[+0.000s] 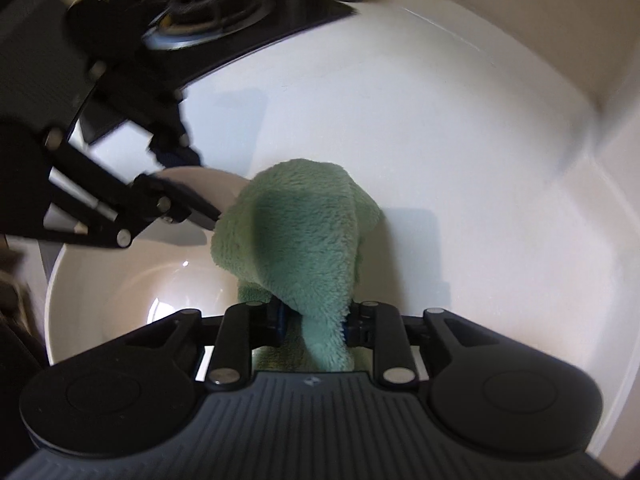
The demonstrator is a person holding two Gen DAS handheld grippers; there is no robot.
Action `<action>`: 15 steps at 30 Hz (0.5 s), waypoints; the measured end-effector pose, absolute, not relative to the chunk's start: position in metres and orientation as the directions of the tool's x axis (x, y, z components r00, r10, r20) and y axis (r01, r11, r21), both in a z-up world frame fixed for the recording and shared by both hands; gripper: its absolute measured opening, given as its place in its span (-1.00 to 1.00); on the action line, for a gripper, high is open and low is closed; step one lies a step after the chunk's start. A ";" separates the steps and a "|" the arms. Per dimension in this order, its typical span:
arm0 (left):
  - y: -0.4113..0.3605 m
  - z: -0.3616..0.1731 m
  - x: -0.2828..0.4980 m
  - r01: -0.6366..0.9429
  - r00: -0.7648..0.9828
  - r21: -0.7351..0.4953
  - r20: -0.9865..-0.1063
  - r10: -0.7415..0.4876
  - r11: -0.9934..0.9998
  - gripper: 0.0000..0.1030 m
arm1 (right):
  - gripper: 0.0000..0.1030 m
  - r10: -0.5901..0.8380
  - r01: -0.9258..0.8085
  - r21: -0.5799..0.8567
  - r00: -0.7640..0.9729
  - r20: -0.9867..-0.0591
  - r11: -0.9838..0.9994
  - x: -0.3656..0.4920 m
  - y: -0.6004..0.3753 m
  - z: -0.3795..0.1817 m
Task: Clean bowl
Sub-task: 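Hold the bowl with the left gripper while the right gripper scrubs the inner wall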
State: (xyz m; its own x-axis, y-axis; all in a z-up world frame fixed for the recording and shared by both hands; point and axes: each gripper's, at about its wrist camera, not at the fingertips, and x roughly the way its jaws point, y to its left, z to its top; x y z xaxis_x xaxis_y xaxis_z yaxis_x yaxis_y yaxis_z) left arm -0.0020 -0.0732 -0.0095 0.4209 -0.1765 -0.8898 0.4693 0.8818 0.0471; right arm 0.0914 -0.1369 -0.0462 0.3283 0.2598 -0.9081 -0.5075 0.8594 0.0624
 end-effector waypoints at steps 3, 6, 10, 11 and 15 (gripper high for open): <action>-0.071 -0.006 -0.014 0.448 0.435 0.044 -0.883 -0.175 0.893 -0.77 | -0.75 0.255 -0.404 0.116 0.310 -0.916 0.907 0.084 -0.147 -0.050; -0.072 0.004 -0.031 0.439 0.436 0.030 -0.881 -0.184 0.898 -0.76 | -0.77 0.281 -0.318 0.182 0.302 -0.911 0.930 0.067 -0.155 -0.054; -0.068 -0.007 -0.023 0.467 0.416 0.019 -0.887 -0.201 0.884 -0.74 | -0.75 0.289 -0.328 0.189 0.290 -0.912 0.926 0.049 -0.141 -0.064; -0.066 -0.013 -0.017 0.479 0.410 0.021 -0.889 -0.203 0.878 -0.73 | -0.74 0.288 -0.345 0.182 0.286 -0.914 0.921 0.048 -0.138 -0.065; -0.060 -0.028 0.012 0.537 0.377 0.015 -0.898 -0.225 0.843 -0.67 | -0.74 0.281 -0.391 0.160 0.274 -0.920 0.906 0.041 -0.137 -0.063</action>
State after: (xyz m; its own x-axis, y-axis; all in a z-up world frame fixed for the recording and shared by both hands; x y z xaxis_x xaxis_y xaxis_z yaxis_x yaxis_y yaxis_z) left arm 0.0115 -0.0599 -0.0279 0.3773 -0.2248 -0.8984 0.5373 0.8432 0.0147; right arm 0.0413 -0.1371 -0.0632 0.2738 0.2810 -0.9198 -0.3910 0.9063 0.1605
